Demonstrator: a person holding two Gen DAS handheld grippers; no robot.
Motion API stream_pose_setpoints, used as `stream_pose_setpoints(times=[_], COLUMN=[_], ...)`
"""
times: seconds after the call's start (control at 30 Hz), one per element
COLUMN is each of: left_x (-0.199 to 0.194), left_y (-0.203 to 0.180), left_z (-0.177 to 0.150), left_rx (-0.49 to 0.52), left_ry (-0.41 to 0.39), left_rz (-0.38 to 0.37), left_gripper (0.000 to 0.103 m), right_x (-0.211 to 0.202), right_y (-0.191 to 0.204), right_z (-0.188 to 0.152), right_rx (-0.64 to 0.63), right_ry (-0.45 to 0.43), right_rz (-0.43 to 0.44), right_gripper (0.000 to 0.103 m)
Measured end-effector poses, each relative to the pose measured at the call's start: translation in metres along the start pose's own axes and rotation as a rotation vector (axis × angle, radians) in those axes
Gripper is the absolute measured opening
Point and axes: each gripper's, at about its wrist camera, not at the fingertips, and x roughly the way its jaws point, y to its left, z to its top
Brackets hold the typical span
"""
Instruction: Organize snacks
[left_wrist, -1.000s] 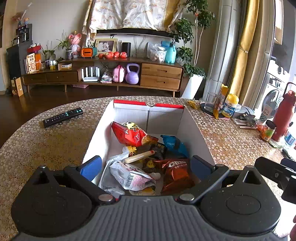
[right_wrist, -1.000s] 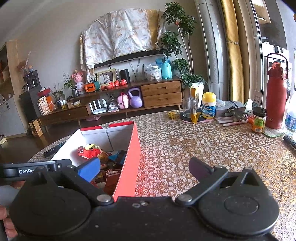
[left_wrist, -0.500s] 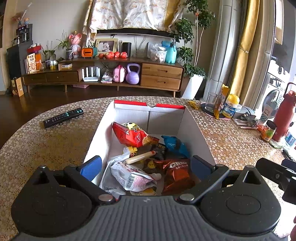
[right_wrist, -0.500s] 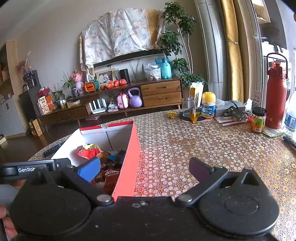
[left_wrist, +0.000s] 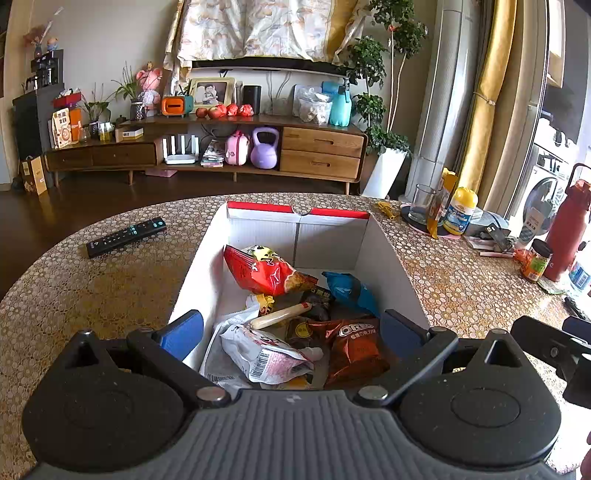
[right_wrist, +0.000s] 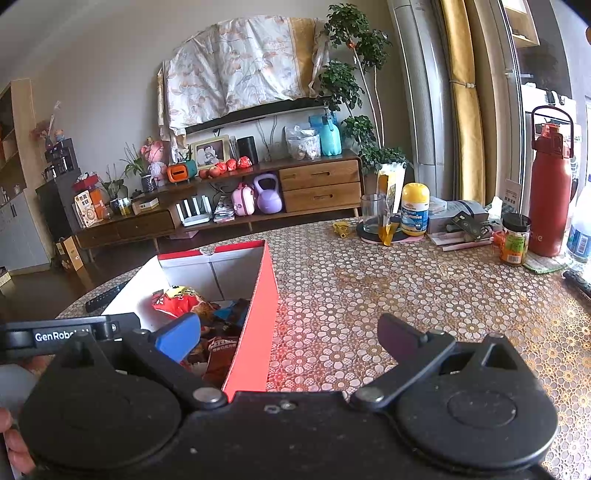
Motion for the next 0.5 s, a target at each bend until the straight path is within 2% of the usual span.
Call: stream_pose_setpoints(times=[0.5], left_x=[0.0006], left_y=[-0.0004], left_z=[0.0013], left_rx=[0.004], left_ry=[0.0], left_rz=[-0.001], left_gripper=[0.103], right_x=[0.0024], right_y=[-0.0054], right_z=[-0.0018], right_rx=[0.005], right_ry=[0.001], right_rz=[-0.004], right_gripper=[0.103])
